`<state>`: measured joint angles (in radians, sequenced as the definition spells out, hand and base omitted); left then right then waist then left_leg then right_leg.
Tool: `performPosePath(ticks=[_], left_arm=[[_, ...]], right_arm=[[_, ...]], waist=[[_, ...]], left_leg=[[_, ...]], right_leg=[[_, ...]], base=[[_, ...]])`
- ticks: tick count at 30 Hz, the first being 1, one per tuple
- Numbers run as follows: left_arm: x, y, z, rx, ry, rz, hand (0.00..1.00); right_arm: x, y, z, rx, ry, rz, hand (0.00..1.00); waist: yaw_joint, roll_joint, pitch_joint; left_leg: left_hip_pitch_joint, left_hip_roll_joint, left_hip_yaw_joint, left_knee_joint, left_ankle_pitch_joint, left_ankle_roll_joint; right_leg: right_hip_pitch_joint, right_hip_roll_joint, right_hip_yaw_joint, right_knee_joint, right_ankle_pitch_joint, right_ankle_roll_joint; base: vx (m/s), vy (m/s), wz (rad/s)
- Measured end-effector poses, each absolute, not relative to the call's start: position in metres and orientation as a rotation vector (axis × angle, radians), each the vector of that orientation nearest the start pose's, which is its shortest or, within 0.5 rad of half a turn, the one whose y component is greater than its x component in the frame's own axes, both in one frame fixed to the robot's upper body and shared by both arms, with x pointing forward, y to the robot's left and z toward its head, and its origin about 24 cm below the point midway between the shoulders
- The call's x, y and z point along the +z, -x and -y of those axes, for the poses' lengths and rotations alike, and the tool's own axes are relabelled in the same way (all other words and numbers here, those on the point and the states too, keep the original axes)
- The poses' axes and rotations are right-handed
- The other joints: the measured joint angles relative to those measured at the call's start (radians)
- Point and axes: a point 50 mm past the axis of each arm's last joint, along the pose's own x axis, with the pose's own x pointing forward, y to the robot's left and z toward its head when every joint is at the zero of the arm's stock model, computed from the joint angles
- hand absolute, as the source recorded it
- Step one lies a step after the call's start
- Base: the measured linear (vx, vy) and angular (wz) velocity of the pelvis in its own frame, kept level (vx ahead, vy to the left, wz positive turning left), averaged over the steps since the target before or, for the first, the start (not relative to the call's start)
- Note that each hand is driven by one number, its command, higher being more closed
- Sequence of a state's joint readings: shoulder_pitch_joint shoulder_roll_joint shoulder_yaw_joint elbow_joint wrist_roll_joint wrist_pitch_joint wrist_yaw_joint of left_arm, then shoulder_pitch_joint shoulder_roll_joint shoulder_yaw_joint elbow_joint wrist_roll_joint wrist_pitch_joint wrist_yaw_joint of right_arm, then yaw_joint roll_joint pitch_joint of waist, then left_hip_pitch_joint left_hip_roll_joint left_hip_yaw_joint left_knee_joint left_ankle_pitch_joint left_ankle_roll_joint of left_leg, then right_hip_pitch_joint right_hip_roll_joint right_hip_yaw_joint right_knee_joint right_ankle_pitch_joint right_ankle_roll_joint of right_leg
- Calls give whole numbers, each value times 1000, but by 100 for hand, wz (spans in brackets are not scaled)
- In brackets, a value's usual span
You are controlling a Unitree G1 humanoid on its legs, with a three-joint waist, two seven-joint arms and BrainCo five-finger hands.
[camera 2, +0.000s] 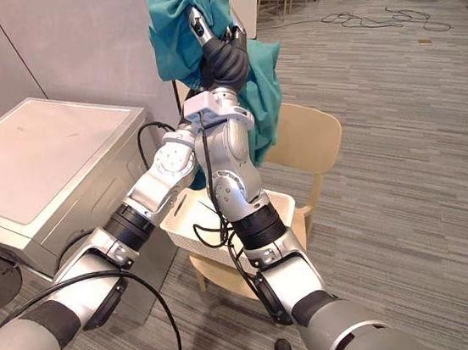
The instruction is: Pick up the laundry basket with both hands and put the clothes into the washing machine.
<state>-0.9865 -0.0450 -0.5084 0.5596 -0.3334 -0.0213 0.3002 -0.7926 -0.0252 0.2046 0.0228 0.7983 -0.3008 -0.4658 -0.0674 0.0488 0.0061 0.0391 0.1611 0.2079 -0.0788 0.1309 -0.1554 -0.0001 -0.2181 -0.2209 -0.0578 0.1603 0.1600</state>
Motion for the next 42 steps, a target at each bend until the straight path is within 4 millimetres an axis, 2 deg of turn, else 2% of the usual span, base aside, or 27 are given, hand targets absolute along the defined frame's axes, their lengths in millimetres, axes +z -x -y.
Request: performPosePath(ticks=[5, 13, 19, 20, 26, 31, 34, 36, 37, 38, 39, 41, 42], left_arm=[[195, -347, 36, -438, 55, 278, 100], [187, -344, 39, -458, 35, 259, 100], [179, -343, 38, -457, 42, 238, 100], [177, -342, 38, -458, 42, 232, 100], [171, -340, 39, -467, 39, 219, 100], [171, -342, 36, -492, 1, 233, 100], [178, -352, 12, -432, -43, 275, 100], [196, -359, -23, -358, -75, 366, 100], [201, -360, -31, -338, -84, 389, 100], [210, -362, -48, -300, -98, 426, 100], [214, -362, -58, -279, -98, 442, 100], [227, -358, -97, -187, -76, 518, 100], [230, -356, -106, -164, -68, 538, 100]], right_arm=[[261, -319, 77, 148, -904, 610, 100], [252, -317, 82, 116, -923, 605, 100], [245, -318, 83, 101, -927, 586, 100], [243, -317, 83, 97, -930, 579, 0], [237, -316, 86, 93, -929, 573, 0], [225, -300, 111, 112, -865, 628, 0], [203, -271, 138, 66, -846, 625, 0], [180, -250, 175, -56, -773, 610, 0], [176, -246, 185, -93, -754, 607, 0], [168, -236, 203, -158, -712, 606, 0], [165, -232, 211, -190, -698, 607, 0], [153, -217, 235, -295, -646, 600, 0], [151, -214, 240, -315, -628, 600, 0]], waist=[[-1, -3, -1], [-2, -30, -17], [3, -36, -18], [3, -38, -18], [2, -48, -19], [4, -71, -20], [-3, -71, -20], [-18, -70, -20], [-20, -70, -20], [-27, -70, -20], [-32, -69, -21], [-49, -67, -22], [-49, -65, -23]], left_leg=[[1, 0, 0, -1, 0, 0], [2, -1, -5, 0, 0, 0], [14, -2, -11, -6, -4, 3], [14, -2, -11, -6, -5, 3], [13, -2, -10, -6, -5, 3], [12, -3, 9, -5, -8, 2], [13, -3, 30, 0, -9, 4], [15, -3, 41, 0, -12, 4], [15, -3, 43, 0, -12, 3], [15, -3, 46, -1, -13, 2], [16, -2, 47, -2, -14, 2], [17, -1, 53, -6, -18, -1], [17, -1, 56, -6, -20, -1]], right_leg=[[1, 0, 0, -1, 0, 0], [12, -1, -6, -10, 3, 3], [33, -1, -11, -19, 0, 1], [33, -1, -11, -19, -3, 4], [31, -2, -9, -18, -3, 5], [16, -1, 3, -10, -5, 8], [-8, -1, 28, 8, -7, 10], [-18, 1, 43, 10, -7, 10], [-21, 1, 46, 11, -7, 10], [-23, 2, 48, 11, -7, 10], [-23, 2, 49, 11, -7, 10], [-27, 4, 52, 11, -16, 6], [-32, 4, 55, 13, -17, 6]], base=[[-6, -1, 0], [0, 0, 1], [-23, -4, 3], [-39, -4, 0], [-12, -3, 0], [0, -1, -8], [10, -2, -19], [2, -9, -16], [-16, -10, -15], [-19, -8, -9], [-36, -12, -6], [-46, -10, -8], [-47, -3, -14]])
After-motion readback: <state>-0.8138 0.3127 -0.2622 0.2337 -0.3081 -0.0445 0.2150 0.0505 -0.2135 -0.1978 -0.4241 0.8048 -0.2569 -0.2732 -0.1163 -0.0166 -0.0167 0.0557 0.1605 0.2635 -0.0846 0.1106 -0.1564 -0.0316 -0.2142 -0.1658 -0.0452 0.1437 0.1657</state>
